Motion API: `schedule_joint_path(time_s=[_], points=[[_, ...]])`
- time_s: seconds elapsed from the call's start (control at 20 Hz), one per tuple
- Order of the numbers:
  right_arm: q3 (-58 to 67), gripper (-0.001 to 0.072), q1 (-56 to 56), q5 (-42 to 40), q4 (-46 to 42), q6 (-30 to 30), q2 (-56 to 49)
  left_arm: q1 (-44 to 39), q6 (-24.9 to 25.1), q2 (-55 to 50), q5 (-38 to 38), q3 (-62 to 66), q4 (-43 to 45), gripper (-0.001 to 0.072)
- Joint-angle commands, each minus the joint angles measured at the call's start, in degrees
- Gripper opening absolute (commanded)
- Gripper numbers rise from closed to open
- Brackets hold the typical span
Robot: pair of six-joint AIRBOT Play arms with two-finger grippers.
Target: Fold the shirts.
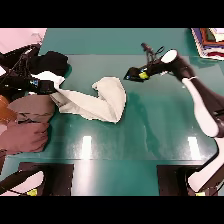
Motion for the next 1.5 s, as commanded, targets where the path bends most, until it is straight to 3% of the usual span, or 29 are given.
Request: schedule_joint_path(time_s=[0.0,0.1,0.2,0.3,0.35,0.6,1.0,1.25,1.45], points=[[5.64,0.0524,3.17,-1.03,3.3,-0.35,-8.35,0.07,-0.17,0.04,0.63,0.07,0.13,0.0022],[9.97,0.0523,4.44,0.85,3.1,-0.33,-11.85,0.07,-0.17,0.04,0.63,0.07,0.11,0.0022],[13.81,0.046,4.9,3.26,3.06,-0.33,-14.47,0.07,-0.15,0.07,0.57,0.07,0.13,0.0022],[15.8,0.0104,4.94,3.63,2.32,-0.35,-15.28,0.07,-0.15,0.07,0.52,0.09,0.07,0.0022],[15.82,0.0012,4.92,3.21,2.14,-0.37,-14.99,0.07,-0.17,0.07,0.42,0.09,0.07,0.0021],[15.78,0.0009,1.53,3.34,-8.26,-0.33,-4.44,0.09,-1.57,4.15,1.77,3.56,0.55,0.0021],[15.76,0.0009,-6.67,14.97,-20.87,-0.04,36.02,0.07,-5.11,22.82,3.65,28.96,-1.86,0.0021],[15.67,0.0009,-6.6,20.76,-31.34,6.03,51.78,0.07,-7.28,26.77,2.29,36.52,-7.74,0.002],[7.82,0.0009,-6.6,23.58,-32.81,12.15,57.11,0.07,-7.63,24.22,-2.27,34.75,-8.22,0.002]])
